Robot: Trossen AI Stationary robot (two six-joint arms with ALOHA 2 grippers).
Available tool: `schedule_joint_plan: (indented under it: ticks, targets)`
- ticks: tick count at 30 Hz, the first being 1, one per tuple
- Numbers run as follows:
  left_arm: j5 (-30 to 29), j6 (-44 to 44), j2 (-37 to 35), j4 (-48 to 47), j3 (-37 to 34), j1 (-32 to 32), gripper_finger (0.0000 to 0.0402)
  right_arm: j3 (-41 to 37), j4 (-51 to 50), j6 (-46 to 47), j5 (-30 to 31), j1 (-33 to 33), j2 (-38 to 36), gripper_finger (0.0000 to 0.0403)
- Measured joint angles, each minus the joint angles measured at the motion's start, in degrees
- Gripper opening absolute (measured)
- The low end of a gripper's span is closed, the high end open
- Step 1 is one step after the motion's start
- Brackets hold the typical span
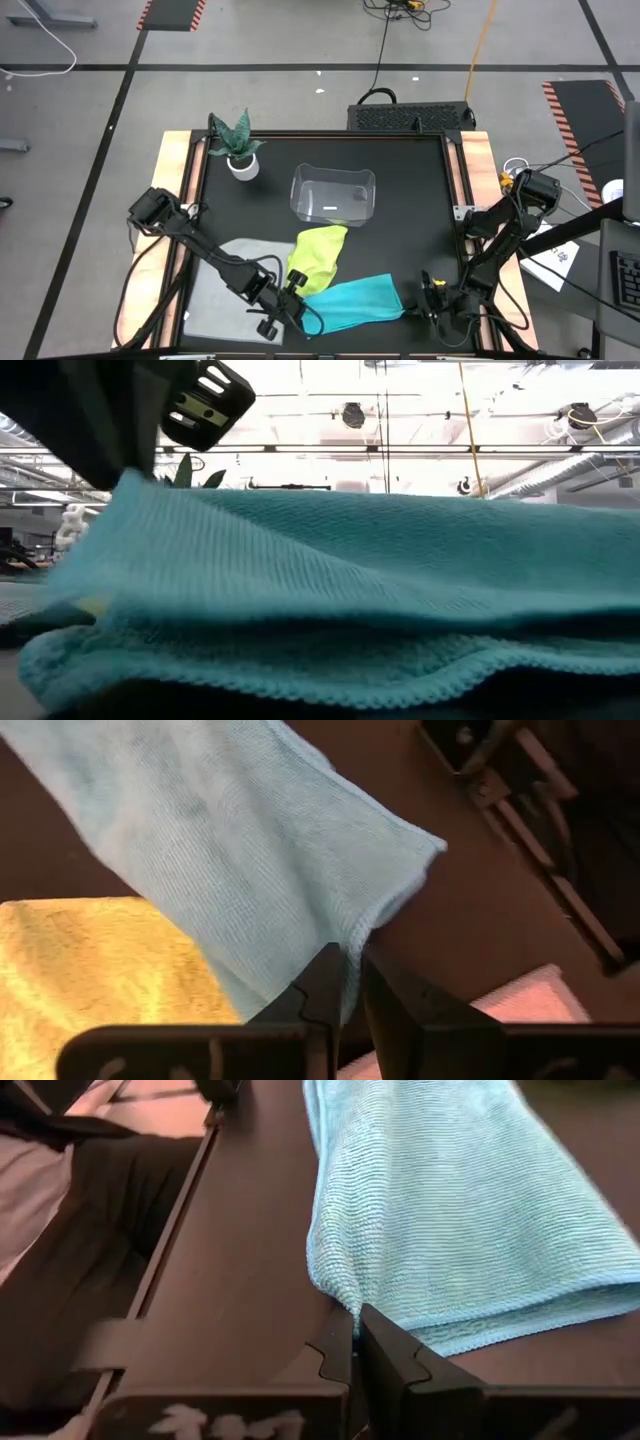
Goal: Fold microfiber towels
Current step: Fold the blue towel
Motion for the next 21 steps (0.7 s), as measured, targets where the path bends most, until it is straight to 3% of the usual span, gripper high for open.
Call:
schedule_joint_plan:
  ticks: [8,21]
  targets:
    - [0.1,0.1,0.0,-0.1,0.0,-1.5,0.0047,0.0,0.1,2.9,-5.2,0.0,0.0,0.0039]
    - [-3.5,-2.3,0.0,0.0,0.0,-1.5,0.0047,0.0,0.1,8.5,-7.8,0.2,-0.1,0.0211]
